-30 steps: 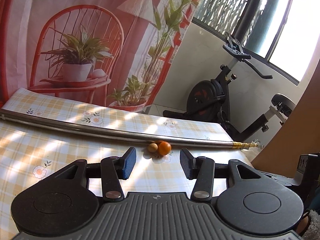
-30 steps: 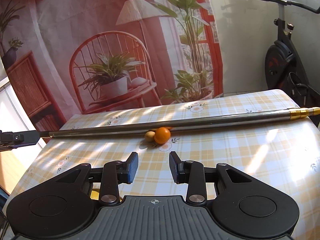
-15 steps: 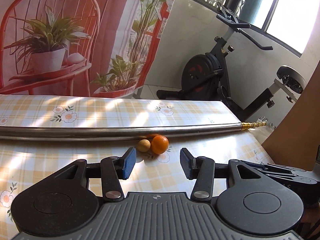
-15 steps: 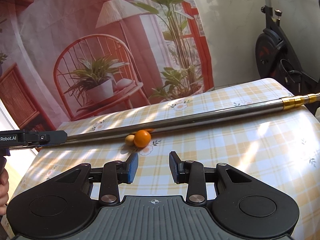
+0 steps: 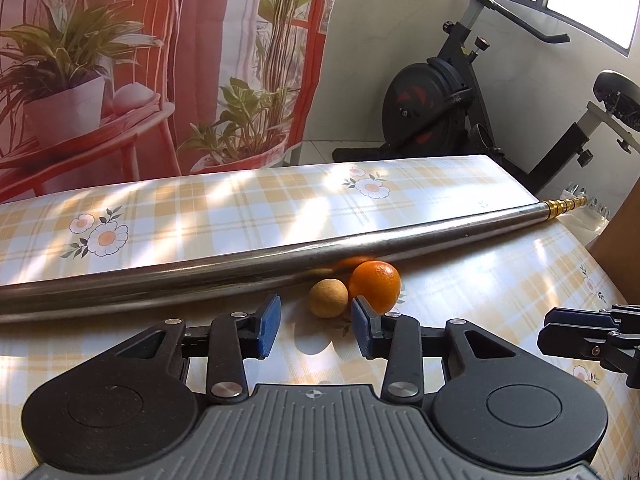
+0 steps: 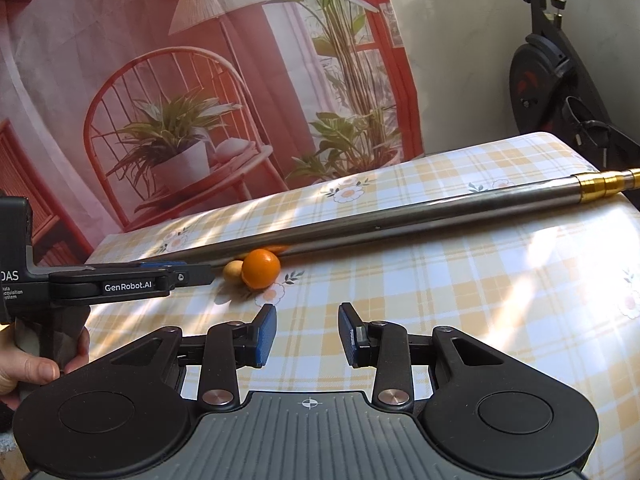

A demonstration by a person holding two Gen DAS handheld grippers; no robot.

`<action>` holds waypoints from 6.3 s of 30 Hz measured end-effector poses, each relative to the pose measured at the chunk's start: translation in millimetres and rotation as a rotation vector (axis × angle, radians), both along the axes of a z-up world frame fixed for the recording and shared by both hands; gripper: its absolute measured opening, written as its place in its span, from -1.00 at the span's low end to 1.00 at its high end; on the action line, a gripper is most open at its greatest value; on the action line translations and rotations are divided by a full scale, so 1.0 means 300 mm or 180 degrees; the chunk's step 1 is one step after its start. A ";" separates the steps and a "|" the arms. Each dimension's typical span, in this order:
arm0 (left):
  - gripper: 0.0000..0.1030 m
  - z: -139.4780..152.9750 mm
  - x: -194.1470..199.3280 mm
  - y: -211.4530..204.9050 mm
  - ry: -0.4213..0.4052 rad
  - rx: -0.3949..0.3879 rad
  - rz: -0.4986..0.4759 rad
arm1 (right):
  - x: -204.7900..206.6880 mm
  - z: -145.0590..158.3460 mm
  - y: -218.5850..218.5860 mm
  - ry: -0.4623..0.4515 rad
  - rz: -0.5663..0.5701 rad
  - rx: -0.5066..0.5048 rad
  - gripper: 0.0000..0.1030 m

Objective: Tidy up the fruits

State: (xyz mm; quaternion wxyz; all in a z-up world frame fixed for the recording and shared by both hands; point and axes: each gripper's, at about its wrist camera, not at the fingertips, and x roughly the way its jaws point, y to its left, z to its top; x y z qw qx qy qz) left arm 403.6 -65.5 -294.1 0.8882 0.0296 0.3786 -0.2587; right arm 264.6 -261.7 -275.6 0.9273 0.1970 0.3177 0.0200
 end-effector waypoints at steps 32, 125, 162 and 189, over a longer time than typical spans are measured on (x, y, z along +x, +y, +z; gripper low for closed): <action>-0.50 0.127 -0.141 0.169 -0.0072 -0.0345 0.0070 | 0.137 -0.054 0.026 -0.0258 0.0119 -0.0119 -0.35; -0.49 0.111 -0.725 0.361 0.0178 -0.0271 0.0532 | -0.424 0.058 0.541 -0.0009 0.1129 -0.0498 -0.31; 0.93 0.361 -0.837 0.386 -0.0438 -0.0310 0.0638 | -0.499 0.221 0.468 -0.0086 0.0721 -0.0515 0.41; 1.00 0.869 -1.105 0.278 -0.1752 -0.0400 0.0656 | -0.729 0.836 0.307 -0.1246 0.0171 -0.0627 1.00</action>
